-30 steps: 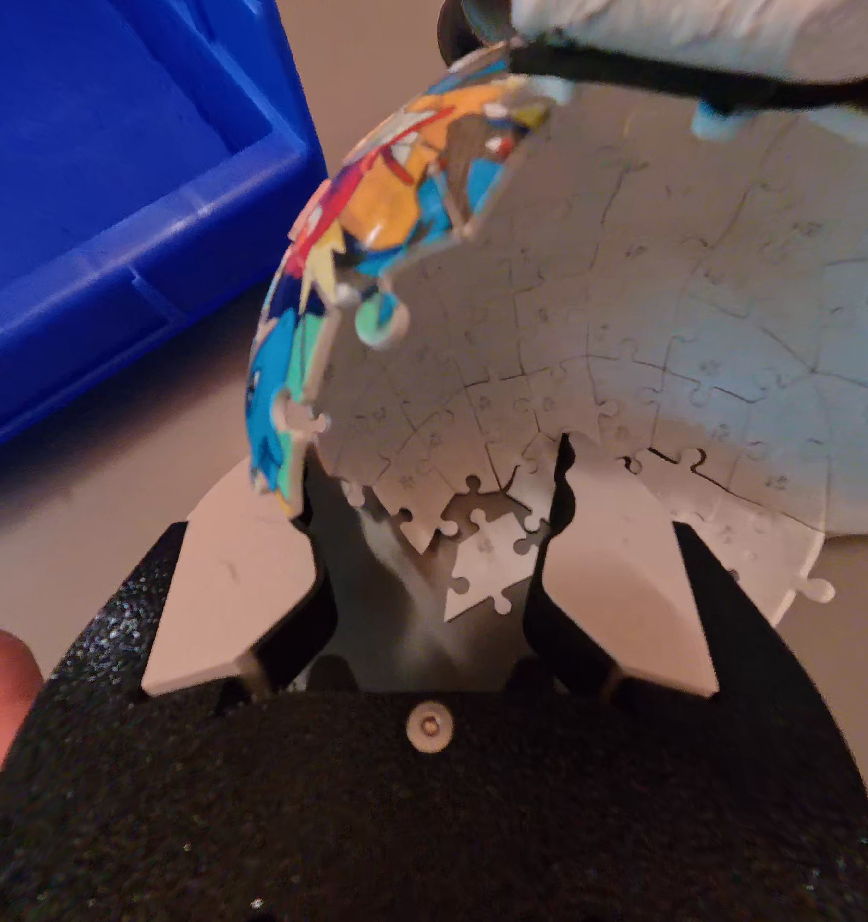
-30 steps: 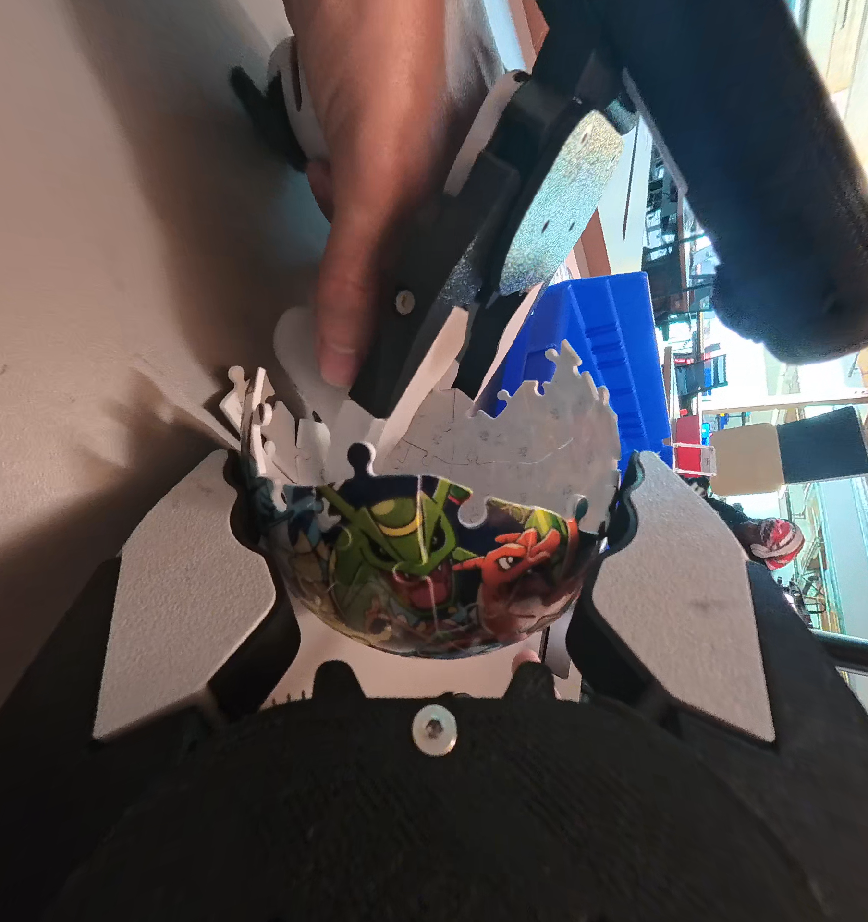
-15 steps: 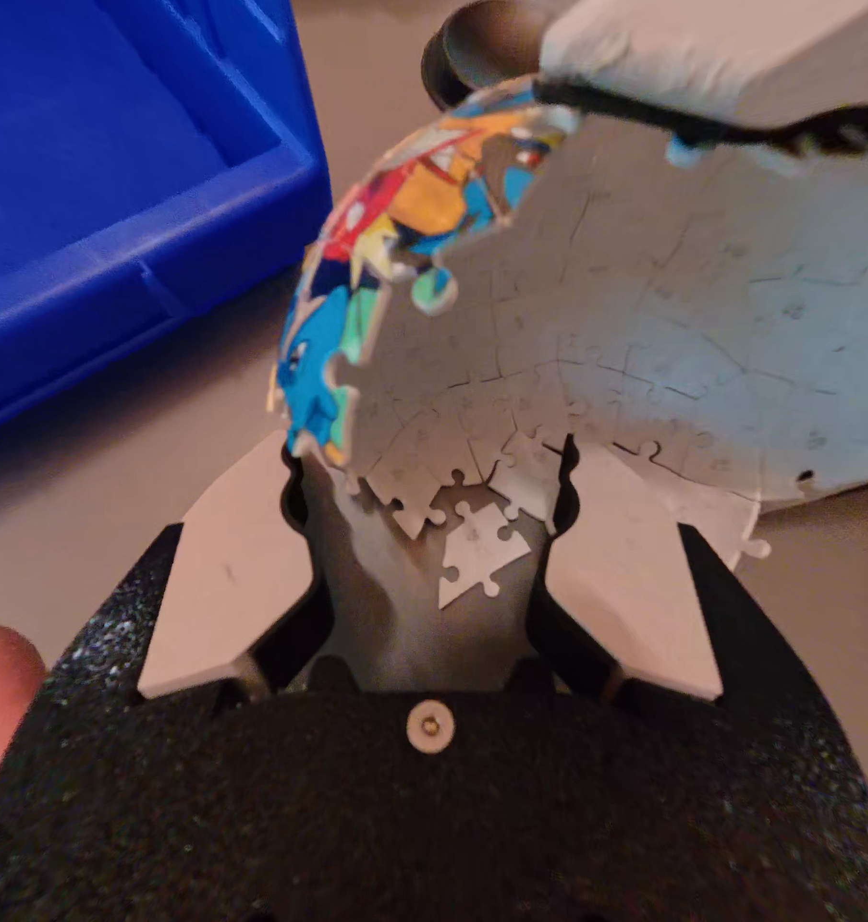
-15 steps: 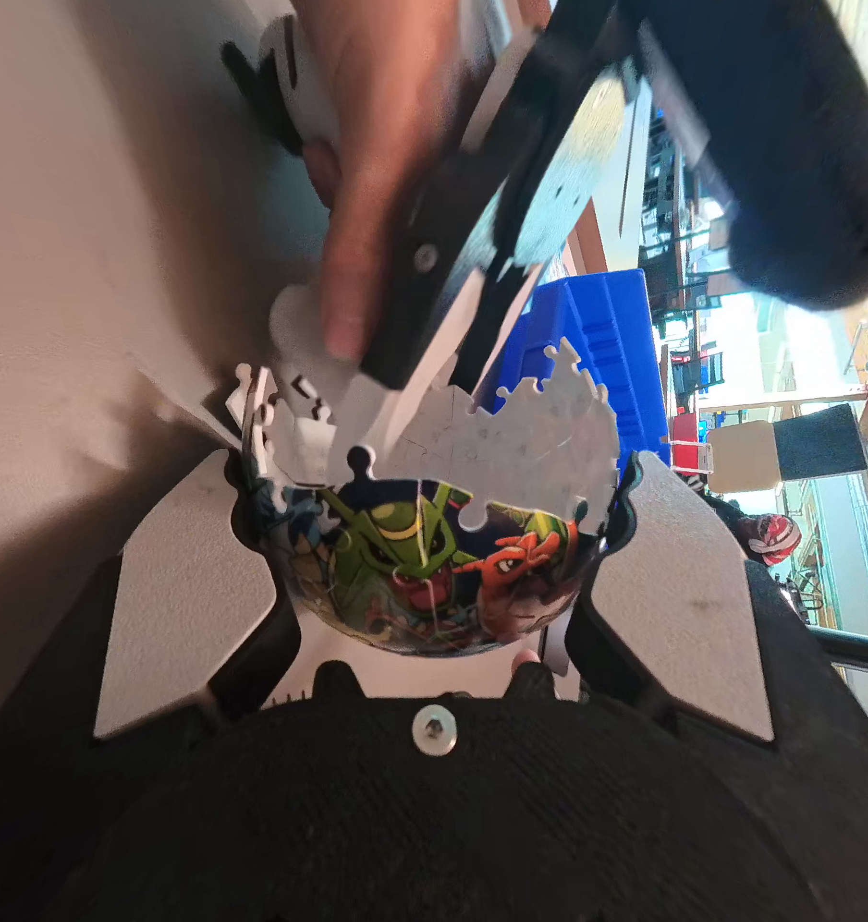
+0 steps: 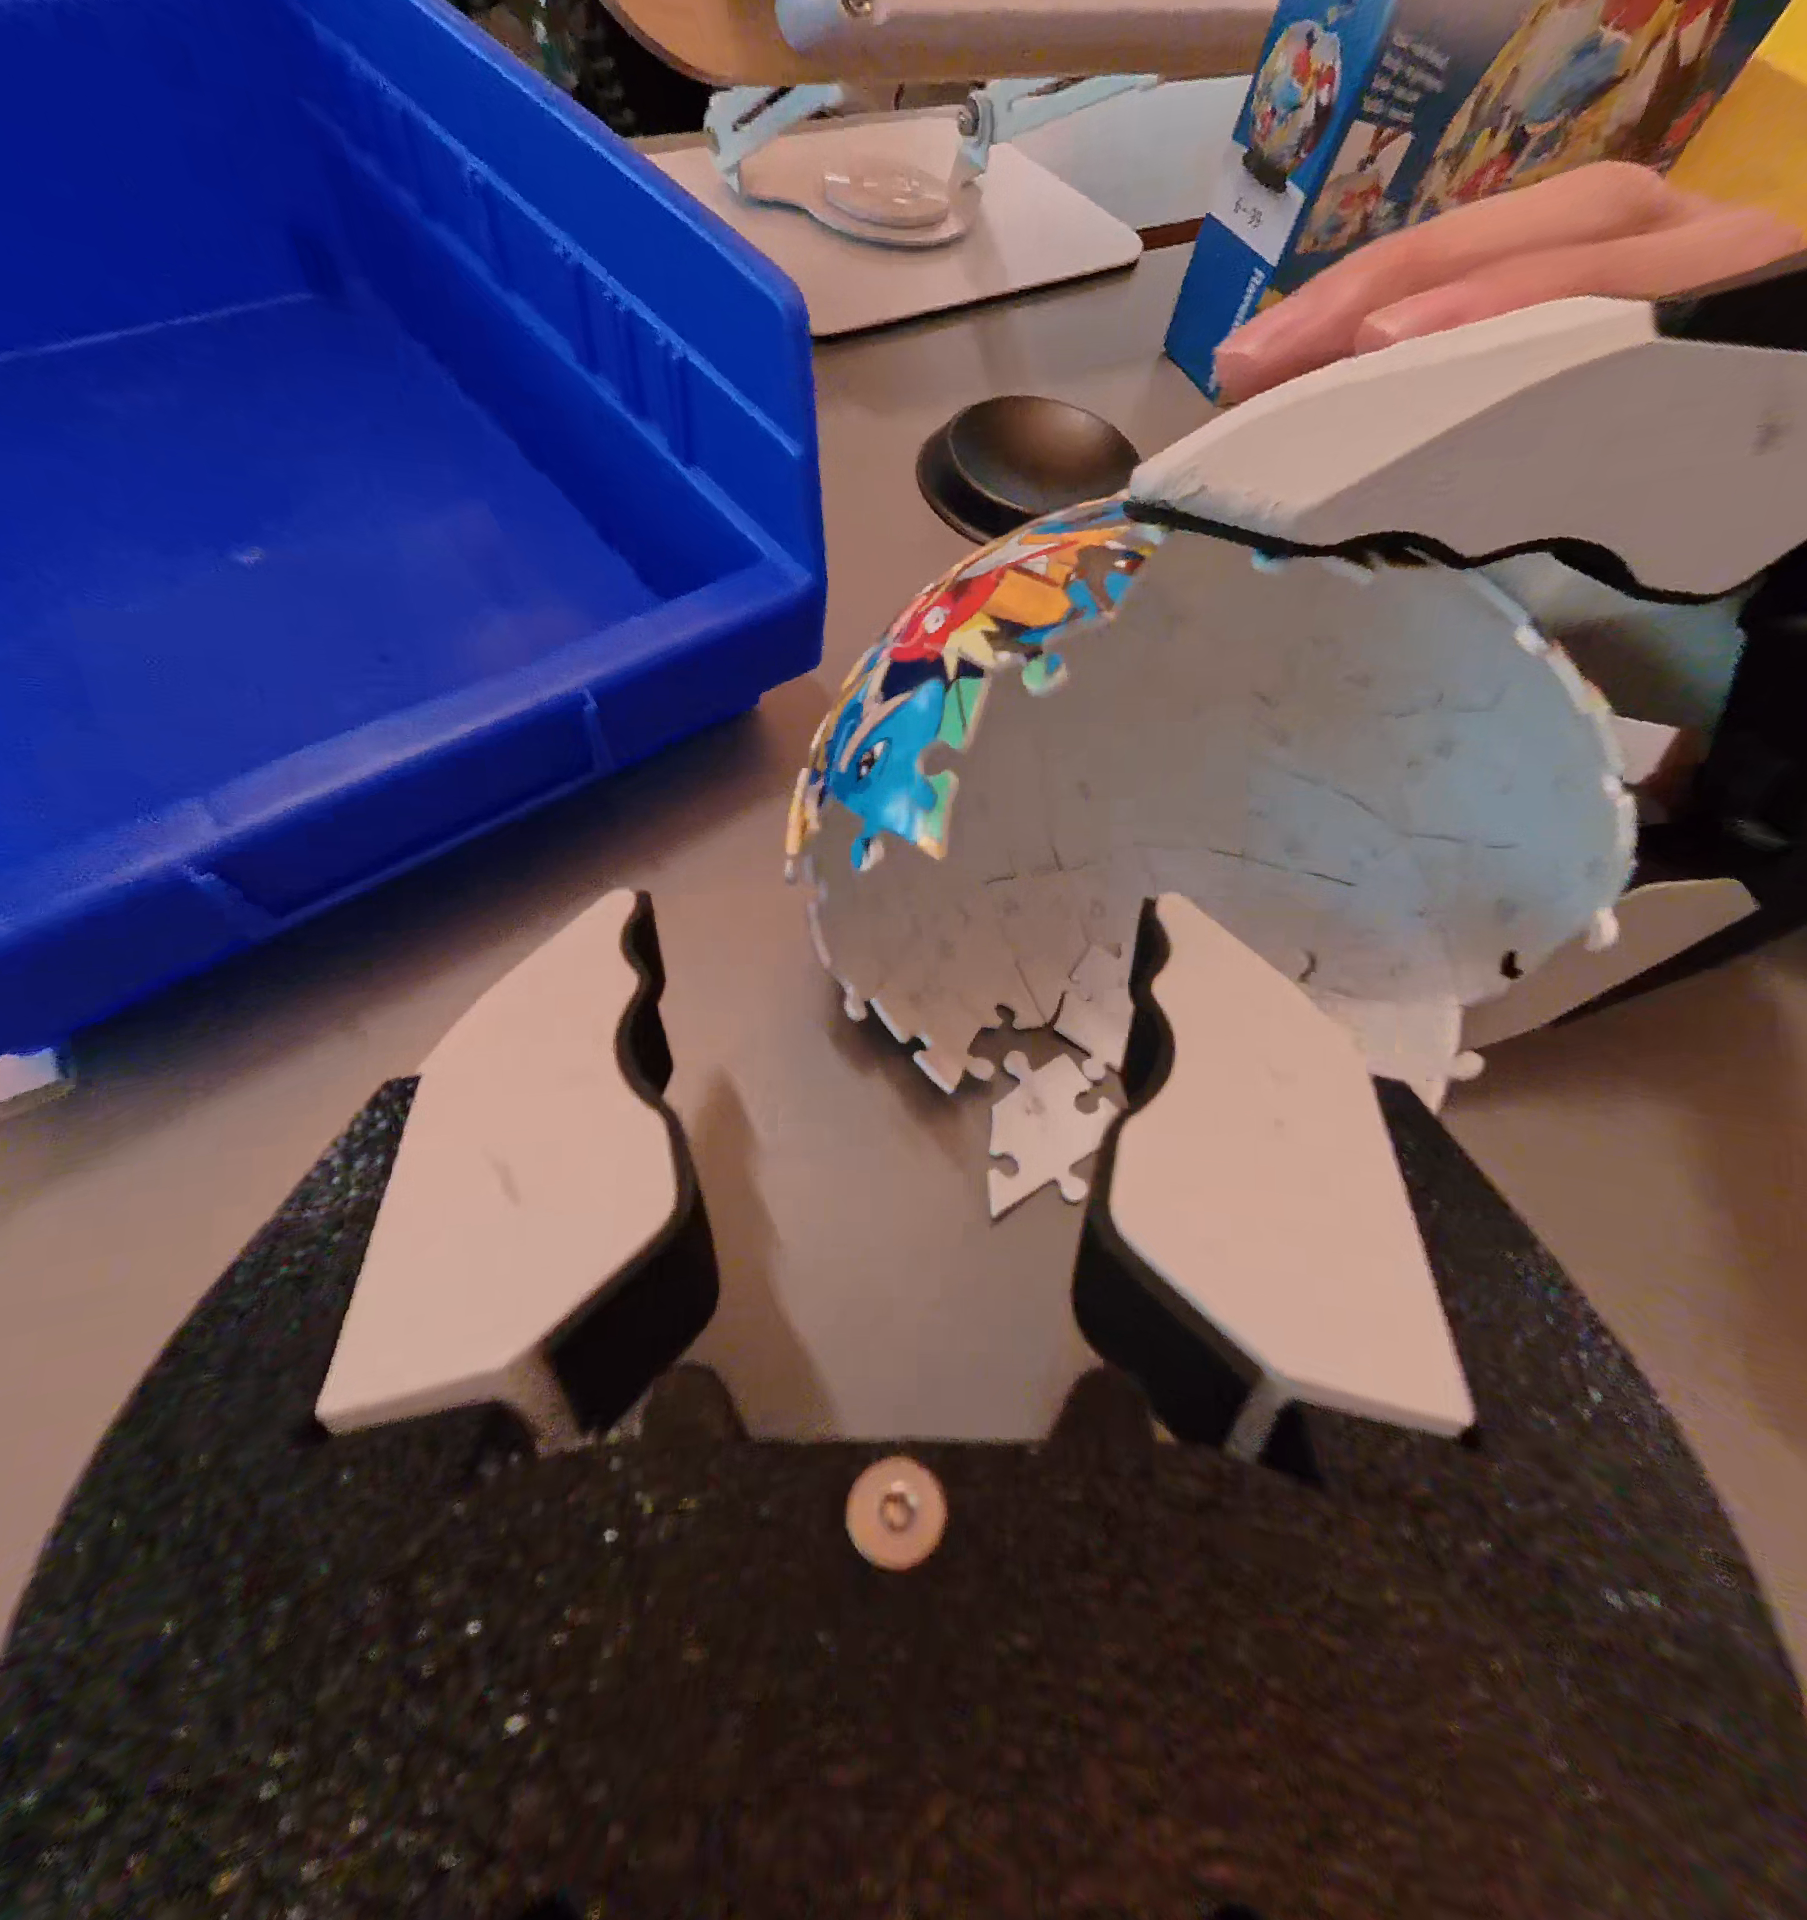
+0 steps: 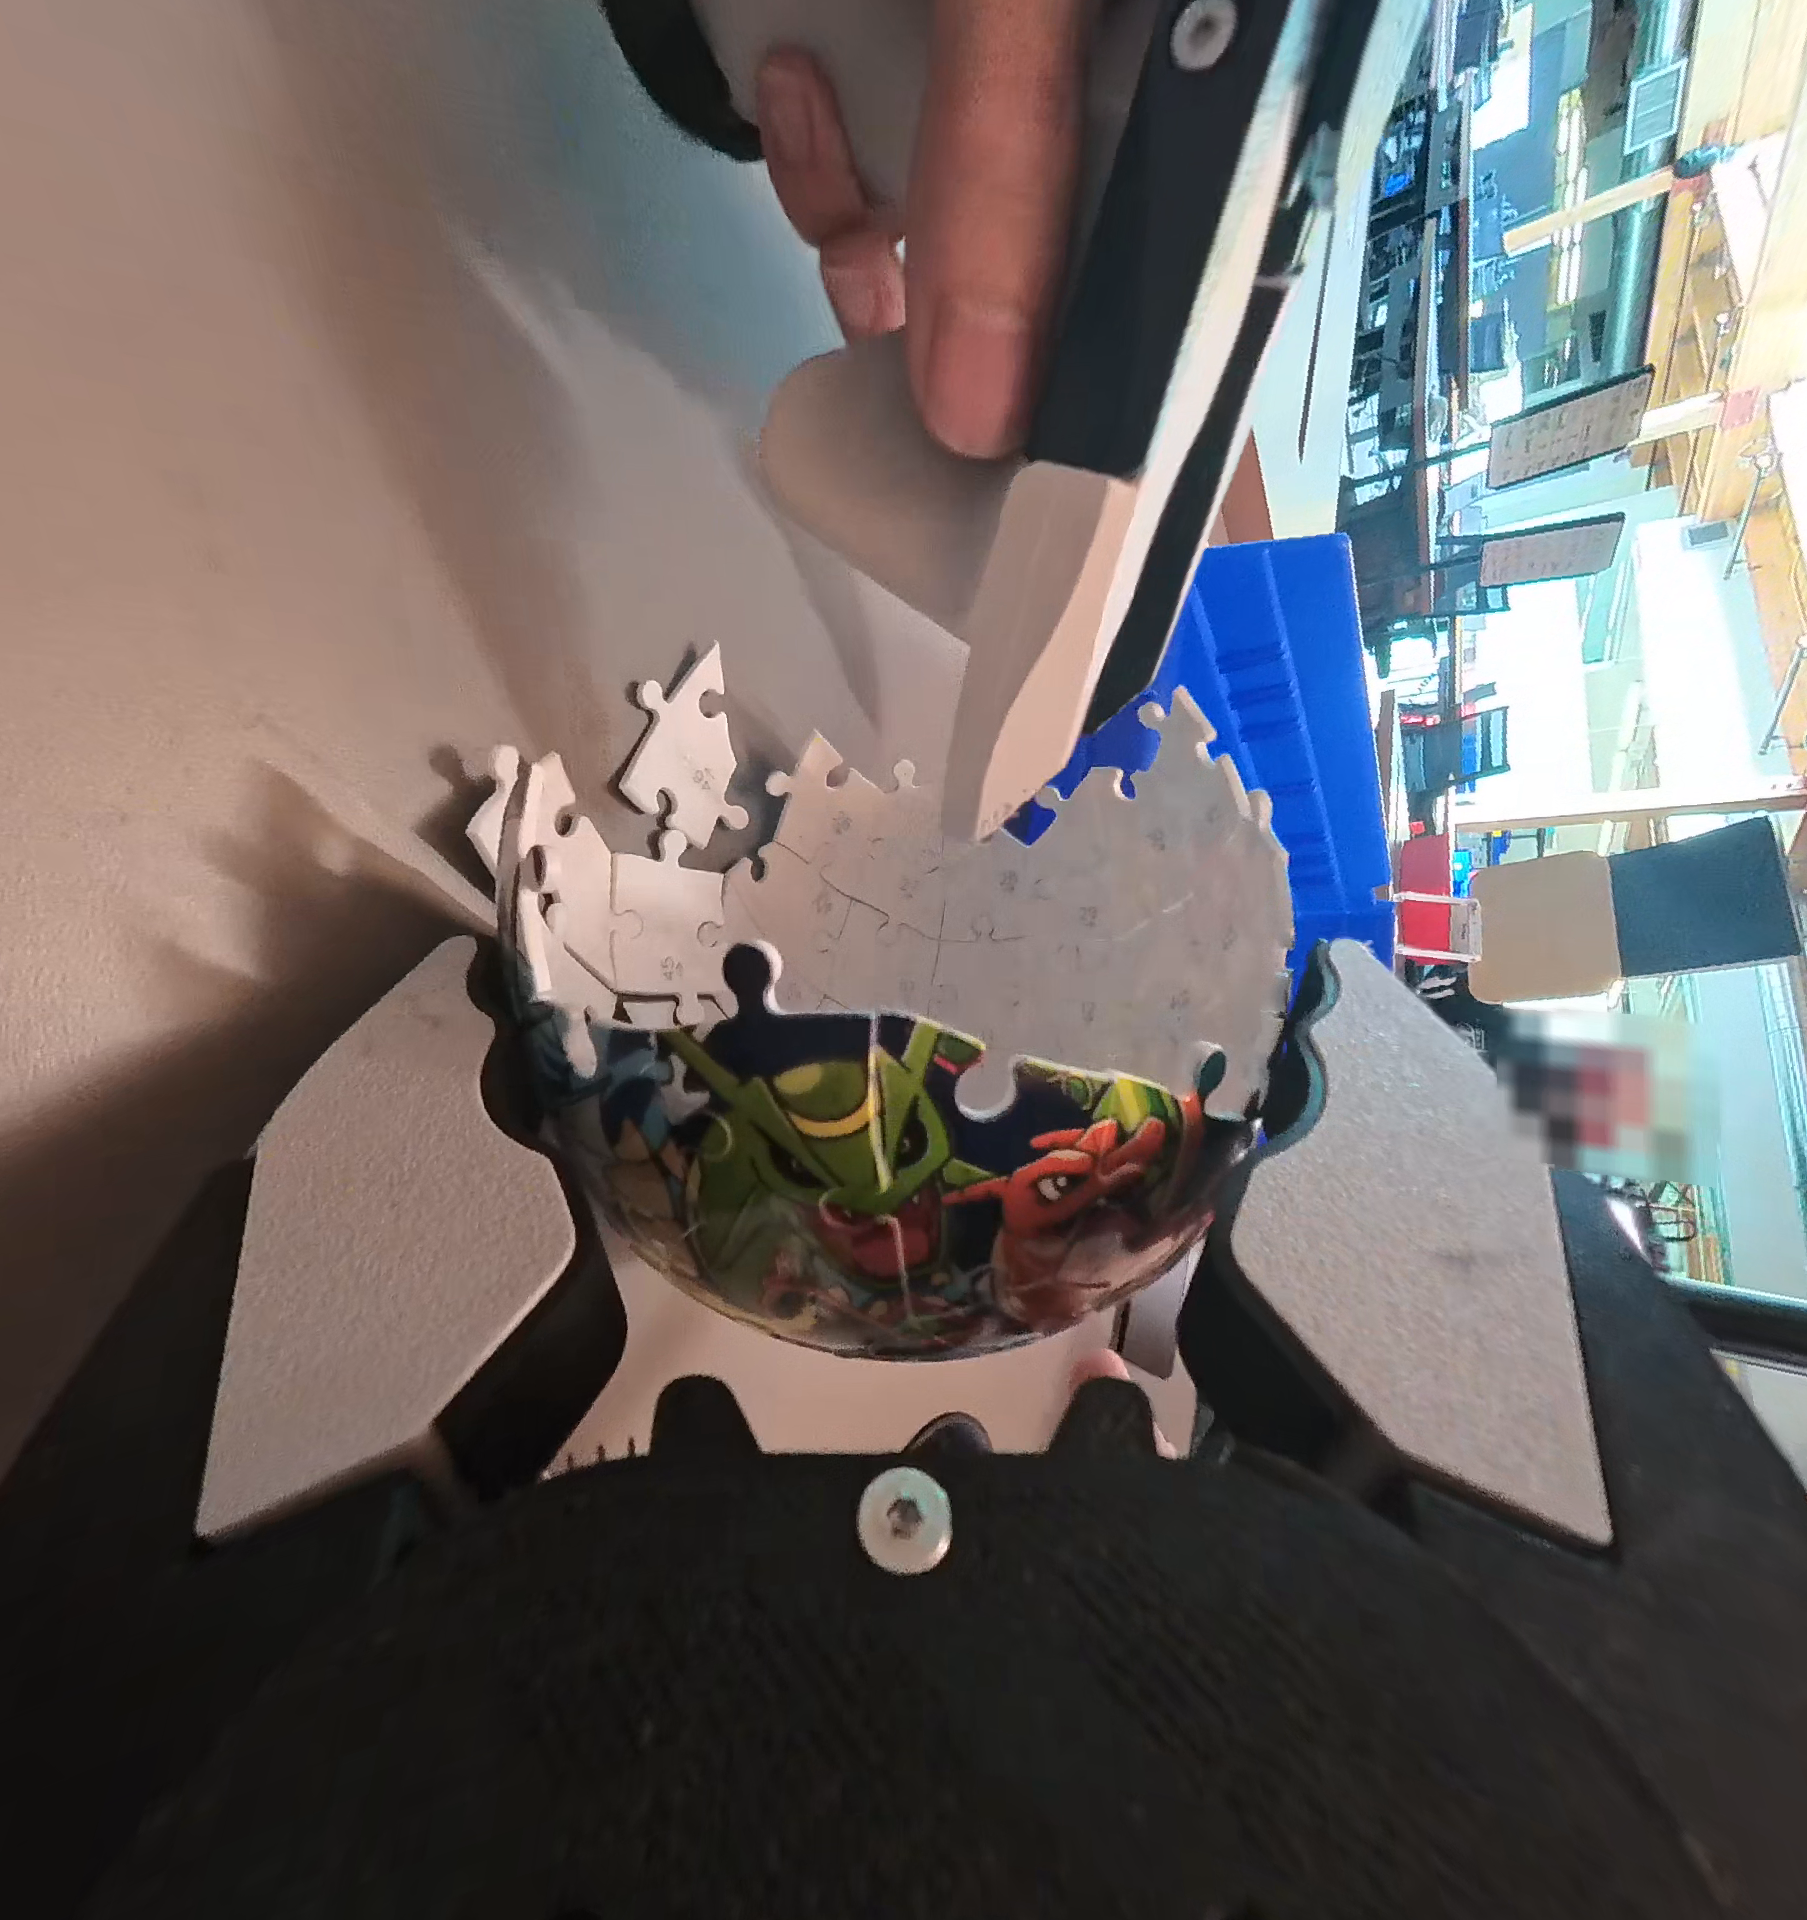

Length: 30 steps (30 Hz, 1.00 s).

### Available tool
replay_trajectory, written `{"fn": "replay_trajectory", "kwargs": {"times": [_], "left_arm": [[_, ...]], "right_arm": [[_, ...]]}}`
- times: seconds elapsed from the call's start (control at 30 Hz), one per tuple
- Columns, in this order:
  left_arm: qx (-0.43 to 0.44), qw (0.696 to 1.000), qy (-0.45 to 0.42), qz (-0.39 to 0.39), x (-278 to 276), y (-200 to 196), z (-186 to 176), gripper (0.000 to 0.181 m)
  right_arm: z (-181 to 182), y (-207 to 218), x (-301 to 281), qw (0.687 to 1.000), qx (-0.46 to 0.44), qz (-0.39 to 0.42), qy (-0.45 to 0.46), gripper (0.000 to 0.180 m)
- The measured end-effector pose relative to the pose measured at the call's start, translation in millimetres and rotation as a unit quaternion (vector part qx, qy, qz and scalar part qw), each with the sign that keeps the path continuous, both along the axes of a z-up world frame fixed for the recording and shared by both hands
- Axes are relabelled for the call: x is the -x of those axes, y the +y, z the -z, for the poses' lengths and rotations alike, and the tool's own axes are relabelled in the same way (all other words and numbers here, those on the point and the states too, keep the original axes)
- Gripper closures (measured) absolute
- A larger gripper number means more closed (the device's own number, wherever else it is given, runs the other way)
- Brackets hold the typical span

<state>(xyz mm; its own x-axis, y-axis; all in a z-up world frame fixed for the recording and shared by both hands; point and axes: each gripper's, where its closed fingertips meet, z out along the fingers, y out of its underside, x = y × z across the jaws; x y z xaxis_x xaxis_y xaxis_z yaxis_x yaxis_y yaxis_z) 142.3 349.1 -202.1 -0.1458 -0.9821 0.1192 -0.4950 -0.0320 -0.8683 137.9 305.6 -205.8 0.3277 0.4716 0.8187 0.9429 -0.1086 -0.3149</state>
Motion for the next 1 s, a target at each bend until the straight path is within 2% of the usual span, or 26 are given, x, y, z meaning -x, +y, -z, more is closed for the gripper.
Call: {"fn": "replay_trajectory", "kwargs": {"times": [0.03, 0.2, 0.4, 0.7, 0.87, 1.0], "left_arm": [[-0.014, 1.000, -0.007, -0.006, 0, 5, 0, 0.096], [-0.101, 0.992, -0.058, -0.037, 2, 21, -17, 0.107], [-0.076, 0.993, -0.087, -0.033, 6, 14, -36, 0.114], [-0.118, 0.993, -0.011, 0.000, 17, 11, -7, 0.119], [-0.090, 0.996, 0.002, -0.005, 12, 10, 6, 0.121], [-0.098, 0.995, -0.025, -0.004, 8, 10, 0, 0.125]], "right_arm": [[0, 0, 0, 1.000, 0.001, 0.003, 0.003, 0.043], [1, 0, -4, 1.000, 0.005, 0.015, 0.008, 0.043], [1, -5, -9, 0.999, 0.009, 0.042, 0.003, 0.044], [0, -9, -14, 0.997, 0.003, 0.071, -0.017, 0.045], [-1, -11, -13, 0.996, -0.010, 0.079, -0.029, 0.046], [-3, -12, -11, 0.995, -0.027, 0.083, -0.037, 0.047]]}}
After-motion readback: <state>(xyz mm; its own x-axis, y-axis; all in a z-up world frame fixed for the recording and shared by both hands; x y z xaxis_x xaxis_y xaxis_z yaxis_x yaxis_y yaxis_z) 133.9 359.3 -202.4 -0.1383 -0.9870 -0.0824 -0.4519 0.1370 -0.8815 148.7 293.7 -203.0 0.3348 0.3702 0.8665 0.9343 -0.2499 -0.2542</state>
